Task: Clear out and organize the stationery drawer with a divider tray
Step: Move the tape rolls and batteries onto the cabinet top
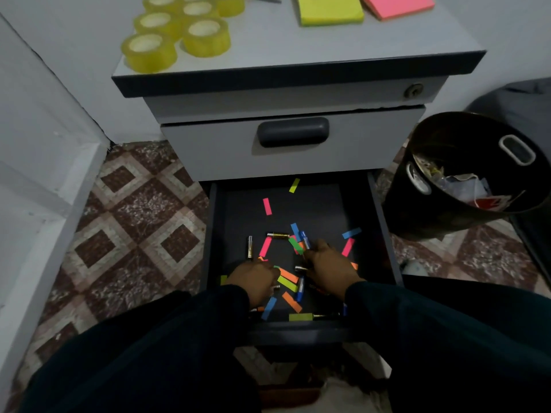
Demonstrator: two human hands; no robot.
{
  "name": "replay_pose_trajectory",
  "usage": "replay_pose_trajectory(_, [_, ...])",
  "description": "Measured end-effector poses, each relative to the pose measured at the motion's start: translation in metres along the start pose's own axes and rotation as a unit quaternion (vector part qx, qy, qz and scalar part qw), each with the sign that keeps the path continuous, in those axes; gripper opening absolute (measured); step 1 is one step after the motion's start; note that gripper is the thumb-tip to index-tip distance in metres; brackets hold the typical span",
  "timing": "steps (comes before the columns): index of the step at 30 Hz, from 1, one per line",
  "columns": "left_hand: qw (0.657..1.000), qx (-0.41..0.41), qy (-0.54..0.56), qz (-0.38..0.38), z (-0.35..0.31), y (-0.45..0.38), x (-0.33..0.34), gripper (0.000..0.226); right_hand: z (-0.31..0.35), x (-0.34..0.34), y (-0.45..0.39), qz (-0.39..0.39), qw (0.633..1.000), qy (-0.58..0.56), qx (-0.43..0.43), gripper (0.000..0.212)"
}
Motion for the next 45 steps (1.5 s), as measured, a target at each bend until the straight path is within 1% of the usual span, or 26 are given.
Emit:
replay_pose_trajectory(3, [0.995, -0.058, 0.079, -0.016, 0.003, -0.002, -0.004, 0.029, -0.006, -0.002, -0.003, -0.005, 0.997, -0.053, 0.057, 0.041])
replay_pose_trajectory(7, [0.974, -0.136, 0.169, -0.057, 0.006, -0.004, -0.005, 0.044, -0.013, -0.002, -0.005, -0.027, 0.986, -0.112, 0.123, 0.031])
replay_pose_trajectory(9, [0.965, -0.156, 0.2, -0.074, 0.008, -0.006, -0.004, 0.049, -0.015, -0.002, -0.005, -0.036, 0.979, -0.136, 0.15, 0.029])
replay_pose_trajectory(12, [0.954, -0.168, 0.228, -0.098, 0.012, -0.007, -0.006, 0.049, -0.015, -0.005, -0.002, -0.039, 0.96, -0.205, 0.188, 0.039])
replay_pose_trajectory(15, [0.95, -0.162, 0.25, -0.09, 0.012, -0.006, -0.007, 0.046, -0.011, -0.006, 0.003, -0.026, 0.958, -0.22, 0.179, 0.056])
replay_pose_trajectory(18, [0.964, -0.14, 0.218, -0.053, 0.007, -0.006, -0.007, 0.057, -0.005, 0.001, 0.01, 0.0, 0.965, -0.201, 0.166, 0.061])
replay_pose_trajectory(20, [0.972, -0.124, 0.197, -0.024, 0.002, -0.006, -0.003, 0.065, -0.004, 0.004, 0.013, 0.003, 0.963, -0.21, 0.169, 0.061])
replay_pose_trajectory(22, [0.979, -0.105, 0.173, -0.002, -0.001, -0.007, 0.002, 0.069, -0.005, 0.004, 0.013, 0.005, 0.955, -0.231, 0.184, 0.058])
replay_pose_trajectory(24, [0.984, -0.093, 0.151, 0.0, -0.001, -0.008, 0.003, 0.068, -0.009, 0.003, 0.012, 0.012, 0.951, -0.234, 0.202, 0.056])
replay_pose_trajectory(27, [0.987, -0.092, 0.132, -0.016, 0.003, -0.012, 0.0, 0.063, -0.014, -0.004, 0.011, 0.039, 0.961, -0.166, 0.219, 0.058])
replay_pose_trajectory(30, [0.985, -0.098, 0.128, -0.066, 0.006, -0.013, -0.004, 0.064, -0.014, -0.017, 0.006, 0.08, 0.977, -0.076, 0.183, 0.058])
replay_pose_trajectory(32, [0.98, -0.104, 0.131, -0.105, 0.006, -0.014, -0.009, 0.065, -0.013, -0.028, 0.002, 0.096, 0.983, -0.037, 0.154, 0.049])
replay_pose_trajectory(34, [0.974, -0.112, 0.134, -0.142, 0.008, -0.017, -0.016, 0.063, -0.014, -0.038, -0.004, 0.088, 0.987, -0.015, 0.137, 0.04])
replay_pose_trajectory(36, [0.968, -0.129, 0.136, -0.17, 0.013, -0.021, -0.023, 0.062, -0.016, -0.045, -0.011, 0.054, 0.99, -0.015, 0.127, 0.036])
replay_pose_trajectory(39, [0.957, -0.16, 0.158, -0.186, 0.023, -0.022, -0.027, 0.062, -0.011, -0.046, -0.017, 0.009, 0.996, -0.023, 0.085, 0.034])
replay_pose_trajectory(41, [0.955, -0.163, 0.161, -0.189, 0.025, -0.023, -0.028, 0.064, -0.005, -0.041, -0.017, 0.008, 0.999, -0.02, 0.046, 0.035])
replay_pose_trajectory(45, [0.965, -0.132, 0.13, -0.185, 0.02, -0.032, -0.025, 0.06, 0.003, -0.025, -0.01, 0.023, 0.999, -0.022, 0.024, 0.029])
Point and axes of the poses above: each hand's wrist, its own y-axis away from the middle knuckle, its own x-axis out of the palm, z = x × y, the point moved 3 cm from there along -y, towards the middle knuckle, and after that the axes turned 8 degrees about -z, right-handed, at the moved point
